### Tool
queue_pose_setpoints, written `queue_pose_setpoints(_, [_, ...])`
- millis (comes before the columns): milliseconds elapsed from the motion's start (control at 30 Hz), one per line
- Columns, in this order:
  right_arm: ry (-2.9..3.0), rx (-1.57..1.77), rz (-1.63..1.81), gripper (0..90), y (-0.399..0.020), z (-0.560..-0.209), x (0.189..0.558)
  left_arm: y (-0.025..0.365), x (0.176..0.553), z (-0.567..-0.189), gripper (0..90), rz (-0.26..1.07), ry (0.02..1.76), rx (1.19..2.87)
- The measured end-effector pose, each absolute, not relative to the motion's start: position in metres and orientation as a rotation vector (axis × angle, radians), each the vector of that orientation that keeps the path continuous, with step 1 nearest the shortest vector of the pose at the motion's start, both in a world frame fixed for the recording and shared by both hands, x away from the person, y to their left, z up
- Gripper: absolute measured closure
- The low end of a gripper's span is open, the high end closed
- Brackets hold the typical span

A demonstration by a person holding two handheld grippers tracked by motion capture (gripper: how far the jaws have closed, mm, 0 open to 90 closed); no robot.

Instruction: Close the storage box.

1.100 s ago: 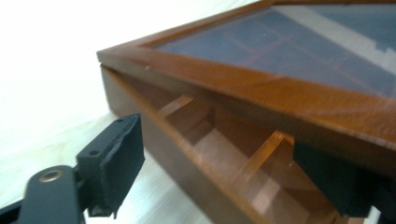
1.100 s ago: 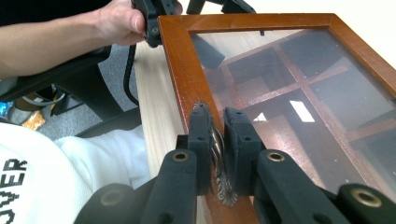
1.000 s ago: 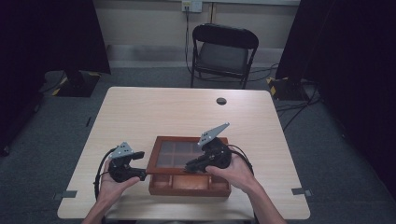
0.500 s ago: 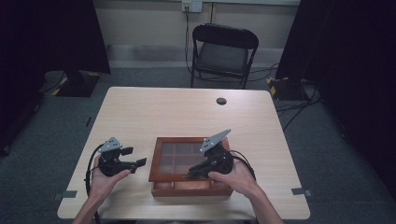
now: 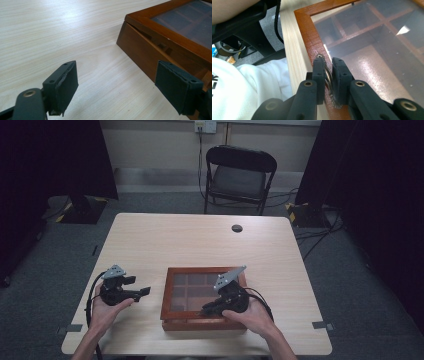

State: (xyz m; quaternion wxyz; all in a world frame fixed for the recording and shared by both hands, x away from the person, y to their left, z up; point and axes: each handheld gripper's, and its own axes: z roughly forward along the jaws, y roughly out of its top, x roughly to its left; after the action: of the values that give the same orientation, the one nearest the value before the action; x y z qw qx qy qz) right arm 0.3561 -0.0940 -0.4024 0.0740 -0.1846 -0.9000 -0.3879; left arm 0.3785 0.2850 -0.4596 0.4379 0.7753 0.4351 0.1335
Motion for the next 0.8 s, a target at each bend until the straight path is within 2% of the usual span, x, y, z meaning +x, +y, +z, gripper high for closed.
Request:
queue_pose_setpoints(567, [-2.695,-0.566,-1.143,81.7,-0.094,-0.430,0.352,0.287,0.380,-0.470,17.5,0.320,1.123,1.950])
queue_pose_setpoints(600, [-2.691,-0.566,-1.148,80.2,-0.094,-0.431,0.353,0.287,0.381,-0.470,17.4,0.319,1.127,1.947])
queue_pose_setpoints(667, [-2.685,-0.603,-1.166,64.6,-0.095,-0.431,0.353,0.289,0.381,-0.471,17.4,0.322,1.131,1.947])
queue_pose_setpoints(700, [-2.674,-0.625,-1.180,63.6,-0.098,-0.430,0.353,0.290,0.381,-0.471,17.5,0.324,1.135,1.952])
queue_pose_setpoints(800, [-2.594,-0.685,-1.325,51.6,-0.114,-0.423,0.355,0.293,0.381,-0.473,17.6,0.325,1.150,1.946])
